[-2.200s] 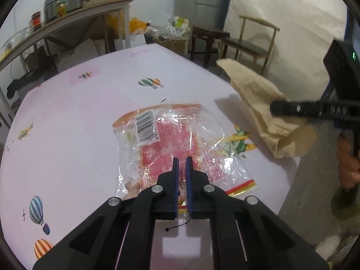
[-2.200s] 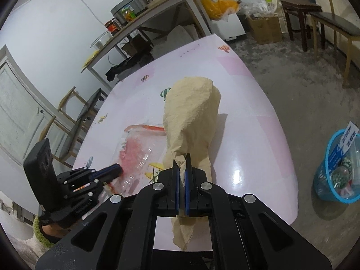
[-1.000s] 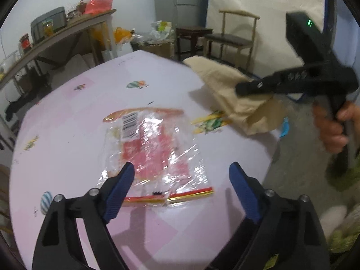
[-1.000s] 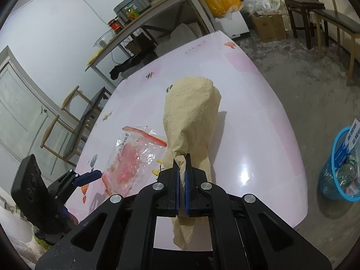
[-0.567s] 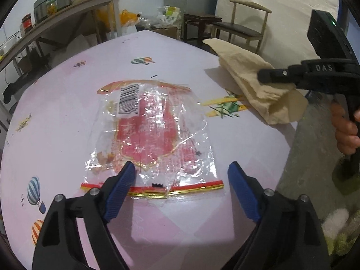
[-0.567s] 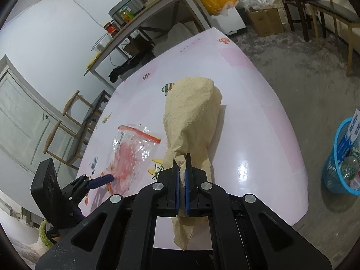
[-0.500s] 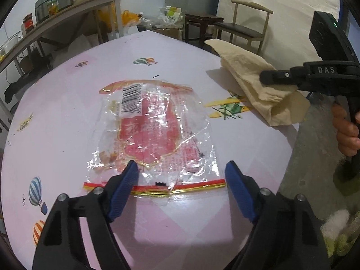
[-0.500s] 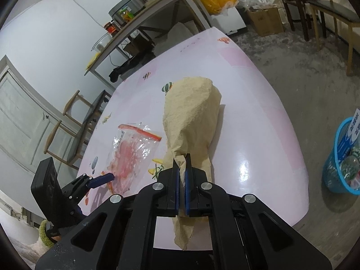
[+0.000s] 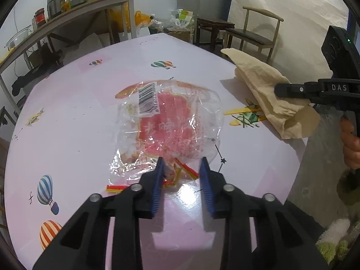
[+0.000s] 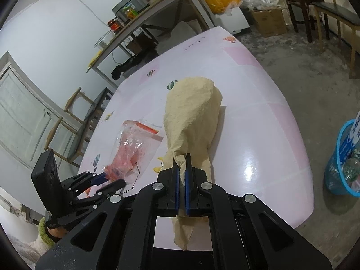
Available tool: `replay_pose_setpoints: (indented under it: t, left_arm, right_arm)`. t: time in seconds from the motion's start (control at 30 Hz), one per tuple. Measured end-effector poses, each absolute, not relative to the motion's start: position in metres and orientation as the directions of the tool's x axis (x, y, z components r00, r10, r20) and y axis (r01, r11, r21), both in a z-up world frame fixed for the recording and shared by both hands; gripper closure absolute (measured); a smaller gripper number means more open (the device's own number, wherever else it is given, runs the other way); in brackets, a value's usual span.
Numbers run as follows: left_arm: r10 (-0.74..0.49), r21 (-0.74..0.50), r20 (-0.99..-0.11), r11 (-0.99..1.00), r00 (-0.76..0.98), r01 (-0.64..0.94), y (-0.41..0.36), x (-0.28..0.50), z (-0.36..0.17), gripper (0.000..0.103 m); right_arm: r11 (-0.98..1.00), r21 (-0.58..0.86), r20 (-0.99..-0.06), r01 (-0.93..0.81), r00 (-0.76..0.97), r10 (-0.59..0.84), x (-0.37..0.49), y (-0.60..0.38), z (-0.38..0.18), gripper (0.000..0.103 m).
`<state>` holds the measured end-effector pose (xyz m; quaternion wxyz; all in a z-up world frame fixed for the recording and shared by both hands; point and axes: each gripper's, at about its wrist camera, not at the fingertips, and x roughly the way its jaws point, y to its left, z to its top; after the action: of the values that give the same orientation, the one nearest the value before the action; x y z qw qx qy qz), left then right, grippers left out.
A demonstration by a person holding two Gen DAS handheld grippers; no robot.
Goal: Collect trash
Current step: 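Grasp the clear bag with red contents with the left tool while the right tool holds the cloth, then carry bag and cloth to the blue wastebasket and open both tools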
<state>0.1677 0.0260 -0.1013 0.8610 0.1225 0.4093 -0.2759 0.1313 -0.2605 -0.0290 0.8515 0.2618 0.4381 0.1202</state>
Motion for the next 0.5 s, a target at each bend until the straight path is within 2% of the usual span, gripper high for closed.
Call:
replay_pose_setpoints:
  t: [0.03,0.13,0.5]
  left_arm:
    - [-0.374,-0.015,-0.771,0.820,0.515,0.573,0.026,0.166,-0.100,0.082]
    - [-0.386,-0.032,-0.760,0.825,0.523,0.564,0.030,0.166,-0.096,0.086]
    - [-0.413,-0.027,-0.707,0.827,0.574,0.561,0.030,0.158,-0.065,0.088]
  right_arm:
    - [0.834,0.551,-0.683,0.024,0.587,0.434,0.131,-0.260,-0.029,0.100]
    - [0.836,0.548,-0.683,0.019,0.587,0.434,0.131,-0.258,-0.028,0.100]
    - [0.836,0.549,-0.662,-0.013,0.604,0.444,0.126,-0.257,-0.018,0.100]
